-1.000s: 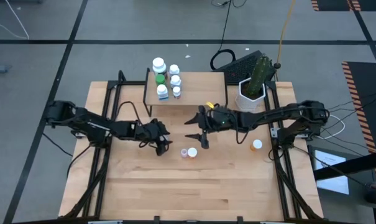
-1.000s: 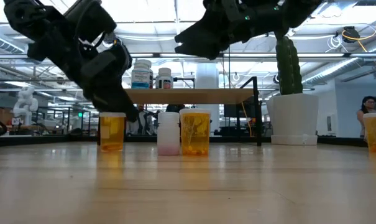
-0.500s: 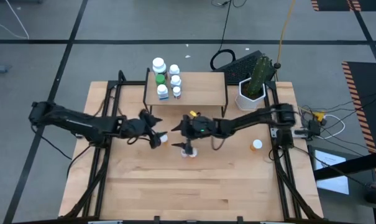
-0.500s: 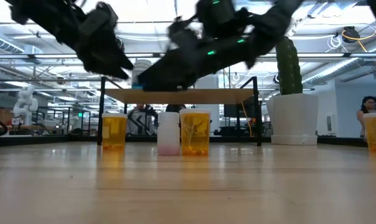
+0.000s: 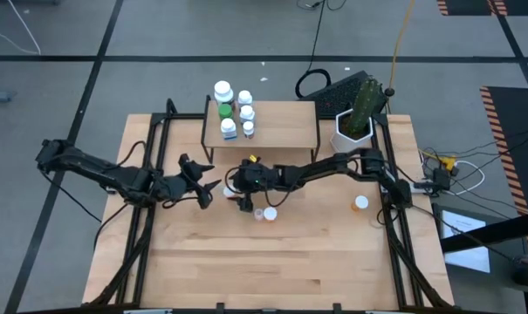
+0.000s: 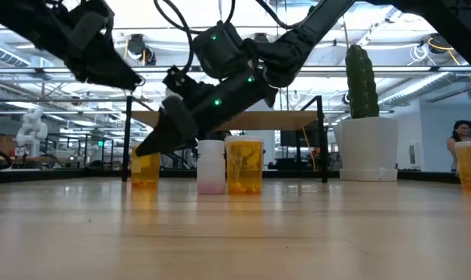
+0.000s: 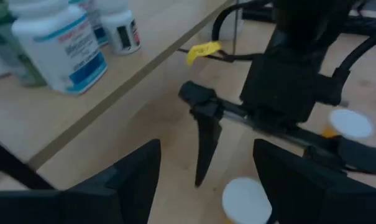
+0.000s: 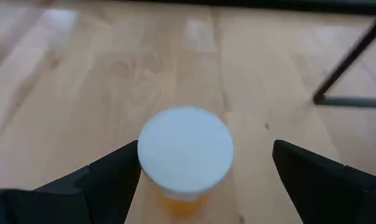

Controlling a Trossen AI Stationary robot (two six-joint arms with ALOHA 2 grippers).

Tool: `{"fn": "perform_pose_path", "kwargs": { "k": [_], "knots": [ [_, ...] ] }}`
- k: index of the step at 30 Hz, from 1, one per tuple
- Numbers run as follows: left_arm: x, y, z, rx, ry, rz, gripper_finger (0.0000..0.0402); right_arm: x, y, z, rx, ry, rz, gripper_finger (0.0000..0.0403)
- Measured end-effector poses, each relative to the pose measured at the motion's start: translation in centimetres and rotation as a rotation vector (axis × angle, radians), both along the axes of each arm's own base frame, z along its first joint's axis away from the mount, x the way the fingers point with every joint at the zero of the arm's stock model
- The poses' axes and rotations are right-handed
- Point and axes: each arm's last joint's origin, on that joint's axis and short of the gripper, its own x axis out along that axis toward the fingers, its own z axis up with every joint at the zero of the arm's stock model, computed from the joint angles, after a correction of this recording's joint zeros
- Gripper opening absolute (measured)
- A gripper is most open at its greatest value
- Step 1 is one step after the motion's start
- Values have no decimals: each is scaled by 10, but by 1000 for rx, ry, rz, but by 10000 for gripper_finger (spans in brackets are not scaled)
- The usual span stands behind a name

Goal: Pick and place medicine bottles onto shelf by color
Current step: Put the yellow pill bottle on the shelf

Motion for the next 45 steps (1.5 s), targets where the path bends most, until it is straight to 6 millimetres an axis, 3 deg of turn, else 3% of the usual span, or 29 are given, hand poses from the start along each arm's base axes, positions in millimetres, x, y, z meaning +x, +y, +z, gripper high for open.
{"fn": "perform_pose_path", "kwargs": {
  "k": [5,16,20,27,33,40,45],
  "knots": [
    [-3,0,-10,-10,19,11,242,-1,-5,1,10,4,-1,331],
    [-2,0,-9,-18,-10,13,241,-3,-13,0,79,24,36,193],
    [-2,0,-9,-7,-4,11,241,-5,-13,6,115,33,57,170],
    [-4,1,-11,4,20,45,241,-23,-10,51,146,88,94,184],
    [-4,1,-11,-28,1,63,241,-52,-14,113,80,64,84,180],
    [-2,1,-14,-105,-31,110,241,-91,-38,168,-52,42,-73,181],
    [5,0,-23,-103,8,119,241,-114,-76,189,-82,14,-212,181]
  ]
}}
